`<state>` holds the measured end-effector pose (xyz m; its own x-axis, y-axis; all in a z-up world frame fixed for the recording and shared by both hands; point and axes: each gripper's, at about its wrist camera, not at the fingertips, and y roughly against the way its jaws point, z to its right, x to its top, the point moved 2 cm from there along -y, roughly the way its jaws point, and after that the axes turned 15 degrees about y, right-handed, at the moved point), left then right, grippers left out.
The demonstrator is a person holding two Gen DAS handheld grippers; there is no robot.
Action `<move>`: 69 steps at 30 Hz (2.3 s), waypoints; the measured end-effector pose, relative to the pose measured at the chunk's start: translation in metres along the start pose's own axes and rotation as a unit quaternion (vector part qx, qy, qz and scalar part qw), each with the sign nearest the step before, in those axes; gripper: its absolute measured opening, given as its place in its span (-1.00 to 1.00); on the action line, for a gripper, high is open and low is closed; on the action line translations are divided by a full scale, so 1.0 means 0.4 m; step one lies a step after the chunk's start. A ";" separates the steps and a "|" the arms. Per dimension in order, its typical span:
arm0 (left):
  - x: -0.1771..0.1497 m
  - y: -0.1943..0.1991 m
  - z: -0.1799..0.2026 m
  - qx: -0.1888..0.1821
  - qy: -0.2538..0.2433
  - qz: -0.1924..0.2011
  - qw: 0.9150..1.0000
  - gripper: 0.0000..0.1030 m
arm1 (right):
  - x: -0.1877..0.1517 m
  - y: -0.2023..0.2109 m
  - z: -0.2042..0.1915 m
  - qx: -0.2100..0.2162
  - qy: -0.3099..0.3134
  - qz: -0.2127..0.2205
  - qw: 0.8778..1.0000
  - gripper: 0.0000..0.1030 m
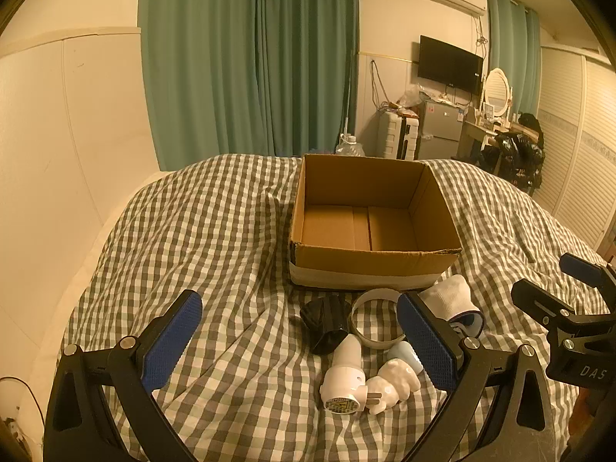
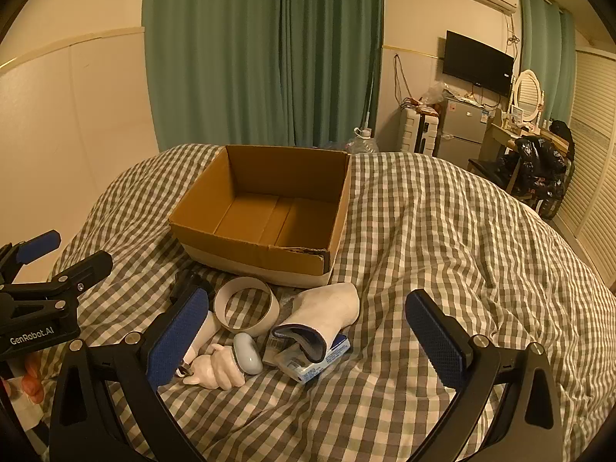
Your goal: Organize objects
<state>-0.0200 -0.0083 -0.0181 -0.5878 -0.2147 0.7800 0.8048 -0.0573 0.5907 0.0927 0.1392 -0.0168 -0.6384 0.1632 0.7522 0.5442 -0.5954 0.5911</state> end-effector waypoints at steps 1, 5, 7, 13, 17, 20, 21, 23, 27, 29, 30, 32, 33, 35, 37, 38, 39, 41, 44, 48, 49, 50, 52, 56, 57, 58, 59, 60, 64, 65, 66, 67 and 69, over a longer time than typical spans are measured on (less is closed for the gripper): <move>0.000 0.000 0.000 -0.001 0.000 0.000 1.000 1.00 | 0.000 0.000 0.000 0.000 0.000 0.000 1.000 0.99; -0.001 -0.001 0.000 0.000 -0.002 -0.001 1.000 1.00 | 0.001 0.000 -0.001 0.000 0.000 -0.001 1.000 1.00; -0.002 0.000 0.000 -0.002 -0.002 -0.001 1.000 1.00 | 0.002 0.000 -0.002 0.000 0.000 -0.001 1.000 0.99; -0.002 -0.001 0.000 -0.006 -0.004 -0.003 1.000 1.00 | 0.002 -0.001 -0.003 -0.001 -0.002 -0.003 1.000 0.99; -0.002 -0.001 0.000 -0.007 -0.005 -0.003 1.000 1.00 | 0.000 -0.003 -0.002 -0.005 -0.005 -0.006 1.000 0.99; -0.002 -0.001 0.001 -0.010 -0.006 -0.006 1.000 1.00 | 0.000 -0.004 -0.002 -0.006 -0.005 -0.007 1.000 0.99; -0.002 -0.001 0.000 -0.011 -0.005 -0.006 1.000 1.00 | 0.000 -0.004 -0.001 -0.007 -0.005 -0.007 1.000 0.99; -0.002 0.000 0.001 -0.012 -0.007 -0.006 1.000 1.00 | 0.000 -0.005 -0.002 -0.008 -0.004 -0.009 1.000 0.99; -0.002 0.000 0.002 -0.016 -0.009 -0.007 1.000 1.00 | 0.001 -0.006 -0.006 -0.010 0.001 -0.010 1.000 0.99; -0.002 0.001 0.002 -0.018 -0.010 -0.008 1.000 1.00 | 0.002 -0.005 -0.007 -0.009 0.000 -0.010 1.000 0.99; -0.002 0.001 0.002 -0.018 -0.010 -0.008 1.000 1.00 | 0.002 -0.005 -0.007 -0.011 -0.001 -0.010 1.000 0.99; -0.003 0.002 0.003 -0.017 -0.011 -0.009 1.000 1.00 | 0.002 -0.004 -0.006 -0.013 -0.004 -0.010 1.000 0.99; -0.004 0.001 0.003 -0.016 -0.012 -0.008 1.000 1.00 | 0.001 -0.004 -0.005 -0.013 -0.005 -0.010 1.000 0.99; -0.007 0.001 0.006 -0.015 -0.015 -0.008 1.000 1.00 | 0.000 -0.003 -0.004 -0.012 -0.007 -0.010 1.000 0.99; -0.010 -0.001 0.007 -0.016 -0.017 -0.008 1.000 1.00 | -0.001 -0.002 -0.003 -0.012 -0.007 -0.010 1.000 0.99; -0.011 -0.002 0.008 -0.018 -0.018 -0.009 1.000 1.00 | -0.001 -0.001 -0.003 -0.012 -0.007 -0.009 1.000 0.99; -0.012 -0.003 0.008 -0.020 -0.018 -0.009 1.000 1.00 | 0.000 0.000 -0.002 -0.012 -0.007 -0.010 1.000 0.99; -0.014 -0.007 0.008 -0.023 -0.018 -0.013 1.000 1.00 | -0.001 0.000 -0.001 -0.012 -0.007 -0.010 1.000 0.99; -0.019 -0.017 0.006 -0.025 -0.015 -0.020 0.999 1.00 | -0.005 -0.001 0.005 -0.010 -0.010 -0.011 1.000 0.99; -0.024 -0.028 0.009 -0.030 -0.017 -0.028 0.999 1.00 | -0.014 -0.010 0.013 -0.009 -0.015 -0.016 1.000 0.99; -0.026 -0.030 0.010 -0.030 -0.018 -0.029 0.999 1.00 | -0.016 -0.013 0.014 -0.009 -0.015 -0.018 1.000 0.99; -0.028 -0.033 0.012 -0.031 -0.020 -0.031 0.999 1.00 | -0.019 -0.017 0.016 -0.009 -0.016 -0.021 1.000 0.99; -0.031 -0.037 0.013 -0.032 -0.022 -0.033 0.999 1.00 | -0.022 -0.022 0.018 -0.008 -0.017 -0.024 1.000 1.00; -0.041 -0.053 0.011 -0.036 -0.022 -0.045 0.998 1.00 | -0.028 -0.036 0.019 -0.009 -0.014 -0.032 0.999 0.99; -0.045 -0.058 0.011 -0.038 -0.023 -0.048 0.998 1.00 | -0.029 -0.038 0.021 -0.011 -0.015 -0.035 0.999 0.99; -0.052 -0.069 0.011 -0.037 -0.023 -0.054 0.998 1.00 | -0.032 -0.043 0.023 -0.011 -0.013 -0.037 0.999 0.99; -0.057 -0.076 0.011 -0.036 -0.024 -0.058 0.997 1.00 | -0.036 -0.053 0.029 -0.013 -0.011 -0.044 0.999 0.99; -0.063 -0.086 0.013 -0.036 -0.026 -0.065 0.997 1.00 | -0.040 -0.057 0.032 -0.015 -0.011 -0.047 0.999 0.99; -0.098 -0.133 0.023 -0.029 -0.041 -0.094 0.994 1.00 | -0.062 -0.105 0.053 -0.006 -0.006 -0.073 0.997 0.99; -0.105 -0.143 0.026 -0.027 -0.046 -0.099 0.994 1.00 | -0.069 -0.125 0.059 0.000 -0.004 -0.085 0.996 0.99; -0.117 -0.159 0.030 -0.022 -0.054 -0.108 0.992 0.99 | -0.075 -0.138 0.062 -0.002 0.000 -0.094 0.996 1.00; -0.124 -0.168 0.034 -0.022 -0.058 -0.113 0.992 0.99 | -0.081 -0.149 0.064 -0.004 0.006 -0.102 0.995 1.00; -0.139 -0.191 0.037 -0.020 -0.064 -0.127 0.990 0.97 | -0.091 -0.173 0.065 0.005 0.018 -0.115 0.993 0.99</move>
<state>-0.0502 0.0225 -0.1037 -0.7752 -0.0630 0.6286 0.6308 -0.1334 0.7644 0.0923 0.1949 -0.0776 -0.7648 0.2658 0.5869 0.3875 -0.5381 0.7486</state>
